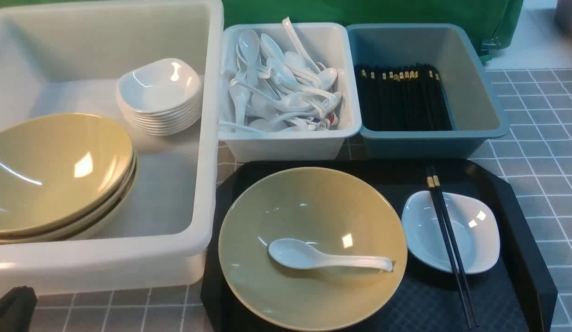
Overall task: On grey table put chopsticks spoon bowls plates into blue grey white boxes.
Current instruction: 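Move the grippers toward the tableware on the black tray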
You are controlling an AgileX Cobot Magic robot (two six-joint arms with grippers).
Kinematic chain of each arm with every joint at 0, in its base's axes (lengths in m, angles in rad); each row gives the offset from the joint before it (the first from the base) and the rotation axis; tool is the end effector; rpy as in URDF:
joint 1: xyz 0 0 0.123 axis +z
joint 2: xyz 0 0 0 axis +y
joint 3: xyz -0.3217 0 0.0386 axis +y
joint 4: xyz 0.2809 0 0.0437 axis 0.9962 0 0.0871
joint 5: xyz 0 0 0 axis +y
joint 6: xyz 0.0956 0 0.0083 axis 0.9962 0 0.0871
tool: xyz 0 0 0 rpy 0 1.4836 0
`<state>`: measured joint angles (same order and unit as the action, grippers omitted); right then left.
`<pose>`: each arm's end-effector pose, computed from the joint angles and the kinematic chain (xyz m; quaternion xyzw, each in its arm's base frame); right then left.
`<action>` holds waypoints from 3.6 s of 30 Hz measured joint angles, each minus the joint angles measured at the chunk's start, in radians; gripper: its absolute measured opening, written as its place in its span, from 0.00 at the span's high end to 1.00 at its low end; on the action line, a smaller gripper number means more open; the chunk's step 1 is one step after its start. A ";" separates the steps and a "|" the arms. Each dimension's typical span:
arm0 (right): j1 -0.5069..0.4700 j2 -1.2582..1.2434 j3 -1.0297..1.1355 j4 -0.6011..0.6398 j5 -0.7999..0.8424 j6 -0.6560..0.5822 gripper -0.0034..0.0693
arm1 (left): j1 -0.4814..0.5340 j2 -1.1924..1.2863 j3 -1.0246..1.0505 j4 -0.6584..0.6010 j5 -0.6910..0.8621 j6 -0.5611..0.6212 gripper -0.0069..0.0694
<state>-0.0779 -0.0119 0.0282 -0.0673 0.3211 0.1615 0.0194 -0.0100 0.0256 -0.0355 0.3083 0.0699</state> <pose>0.0521 -0.0061 0.1731 0.0757 0.7859 -0.0023 0.6136 0.0528 0.0000 0.1752 0.0099 0.7855 0.0129 0.6186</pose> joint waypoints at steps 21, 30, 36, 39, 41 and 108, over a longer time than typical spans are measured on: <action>0.000 0.000 0.000 0.000 0.000 0.000 0.63 | 0.000 0.000 0.000 0.000 0.000 0.000 0.92; 0.000 0.000 0.000 0.000 0.000 0.000 0.63 | 0.000 0.000 0.000 0.000 0.000 0.000 0.92; 0.000 0.000 0.000 0.000 0.000 0.000 0.63 | 0.000 0.000 0.000 0.000 0.000 0.000 0.92; 0.000 0.000 0.000 0.000 0.000 0.000 0.63 | 0.000 -0.001 0.000 0.000 0.000 0.000 0.92; 0.000 0.000 0.000 0.000 0.000 0.000 0.63 | 0.000 -0.001 0.000 0.000 0.000 0.000 0.92; 0.219 0.342 -0.463 0.207 0.140 0.057 0.89 | -0.001 0.400 -0.579 -0.460 0.341 0.064 0.92</action>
<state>0.1407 0.3305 -0.4353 0.1394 0.4613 0.2188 0.0186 0.3902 -0.5536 -0.4950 0.6497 0.1343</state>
